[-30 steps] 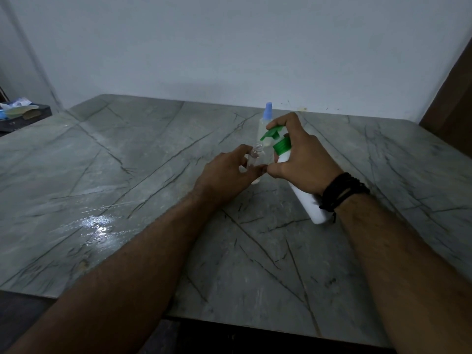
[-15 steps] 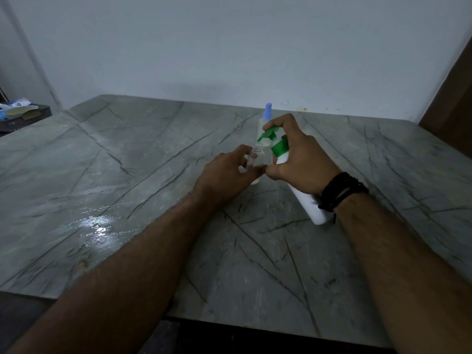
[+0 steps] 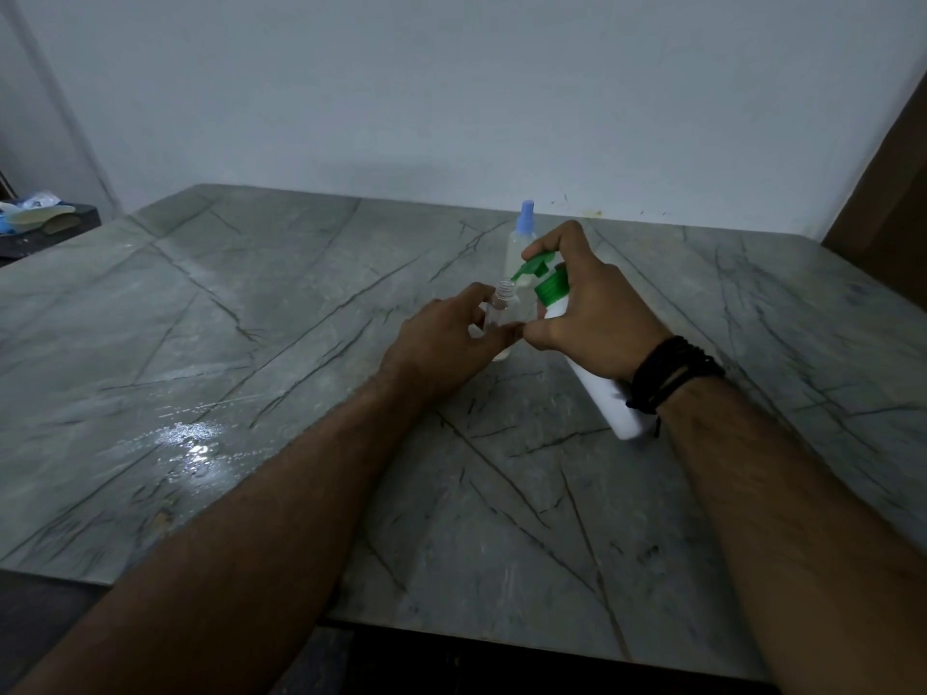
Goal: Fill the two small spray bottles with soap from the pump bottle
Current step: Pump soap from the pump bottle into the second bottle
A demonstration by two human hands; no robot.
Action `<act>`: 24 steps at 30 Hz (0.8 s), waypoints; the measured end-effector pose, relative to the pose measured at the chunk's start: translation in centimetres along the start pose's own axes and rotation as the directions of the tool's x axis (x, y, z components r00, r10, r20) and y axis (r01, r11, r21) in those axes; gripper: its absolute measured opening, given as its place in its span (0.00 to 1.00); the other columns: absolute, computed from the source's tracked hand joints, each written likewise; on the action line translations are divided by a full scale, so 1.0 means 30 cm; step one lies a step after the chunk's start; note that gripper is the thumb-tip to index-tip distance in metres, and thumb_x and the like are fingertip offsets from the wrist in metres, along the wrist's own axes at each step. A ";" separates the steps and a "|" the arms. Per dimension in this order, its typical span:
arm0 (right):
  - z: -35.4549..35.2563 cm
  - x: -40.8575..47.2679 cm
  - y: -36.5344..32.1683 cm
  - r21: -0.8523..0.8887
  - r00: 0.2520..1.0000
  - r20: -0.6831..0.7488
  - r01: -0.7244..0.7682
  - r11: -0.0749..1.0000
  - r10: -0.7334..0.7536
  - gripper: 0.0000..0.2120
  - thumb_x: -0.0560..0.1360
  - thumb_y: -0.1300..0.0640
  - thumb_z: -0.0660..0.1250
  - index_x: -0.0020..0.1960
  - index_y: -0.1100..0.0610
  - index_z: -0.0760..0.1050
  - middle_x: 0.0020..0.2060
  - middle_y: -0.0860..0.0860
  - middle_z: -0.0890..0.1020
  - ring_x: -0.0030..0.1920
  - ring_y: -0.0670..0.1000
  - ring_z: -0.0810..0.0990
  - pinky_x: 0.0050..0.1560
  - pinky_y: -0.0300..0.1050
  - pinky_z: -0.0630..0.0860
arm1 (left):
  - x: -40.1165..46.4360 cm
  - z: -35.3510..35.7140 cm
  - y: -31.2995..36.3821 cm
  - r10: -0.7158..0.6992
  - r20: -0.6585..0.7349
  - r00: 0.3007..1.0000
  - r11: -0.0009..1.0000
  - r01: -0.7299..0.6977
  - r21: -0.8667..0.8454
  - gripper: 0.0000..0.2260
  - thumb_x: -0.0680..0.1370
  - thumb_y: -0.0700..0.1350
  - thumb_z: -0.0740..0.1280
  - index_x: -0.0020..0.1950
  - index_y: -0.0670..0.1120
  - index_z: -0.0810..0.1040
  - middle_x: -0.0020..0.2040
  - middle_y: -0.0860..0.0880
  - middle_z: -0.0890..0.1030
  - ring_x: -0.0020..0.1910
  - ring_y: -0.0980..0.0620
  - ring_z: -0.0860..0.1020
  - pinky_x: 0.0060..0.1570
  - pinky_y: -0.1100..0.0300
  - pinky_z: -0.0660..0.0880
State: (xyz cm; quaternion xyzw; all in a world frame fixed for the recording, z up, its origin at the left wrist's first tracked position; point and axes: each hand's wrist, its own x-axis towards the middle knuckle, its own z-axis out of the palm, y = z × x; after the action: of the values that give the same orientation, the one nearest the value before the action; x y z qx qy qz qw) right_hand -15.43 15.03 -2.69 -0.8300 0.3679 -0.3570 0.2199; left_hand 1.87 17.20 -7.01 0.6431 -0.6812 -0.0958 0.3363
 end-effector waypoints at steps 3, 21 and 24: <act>0.001 -0.003 0.000 -0.013 1.000 -0.010 0.010 1.000 -0.010 0.32 0.65 0.60 0.77 0.63 0.47 0.66 0.47 0.50 0.82 0.40 0.49 0.82 0.41 0.42 0.78 | 0.002 0.001 -0.001 0.004 0.005 1.000 1.000 -0.004 -0.001 0.23 0.77 0.61 0.65 0.68 0.52 0.70 0.61 0.50 0.80 0.55 0.53 0.78 0.51 0.58 0.73; 0.000 -0.003 -0.001 -0.003 1.000 -0.010 -0.005 1.000 0.005 0.30 0.65 0.61 0.77 0.60 0.48 0.66 0.47 0.51 0.81 0.41 0.50 0.81 0.40 0.40 0.75 | 0.005 0.001 -0.007 0.009 0.007 1.000 1.000 -0.009 -0.008 0.23 0.77 0.60 0.65 0.68 0.52 0.71 0.61 0.49 0.80 0.55 0.52 0.79 0.50 0.58 0.73; 0.002 -0.006 -0.002 -0.006 1.000 -0.017 0.005 1.000 -0.005 0.32 0.64 0.61 0.77 0.63 0.47 0.66 0.47 0.51 0.82 0.40 0.51 0.82 0.41 0.43 0.79 | 0.002 0.001 -0.005 0.014 0.006 1.000 1.000 -0.014 -0.008 0.23 0.77 0.60 0.65 0.69 0.52 0.70 0.61 0.49 0.80 0.55 0.52 0.79 0.51 0.58 0.74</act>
State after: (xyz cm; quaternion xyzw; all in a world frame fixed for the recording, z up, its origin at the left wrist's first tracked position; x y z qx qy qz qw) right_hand -15.44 15.23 -2.77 -0.8285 0.3687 -0.3636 0.2133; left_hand 1.99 17.10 -7.09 0.6367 -0.6864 -0.0983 0.3373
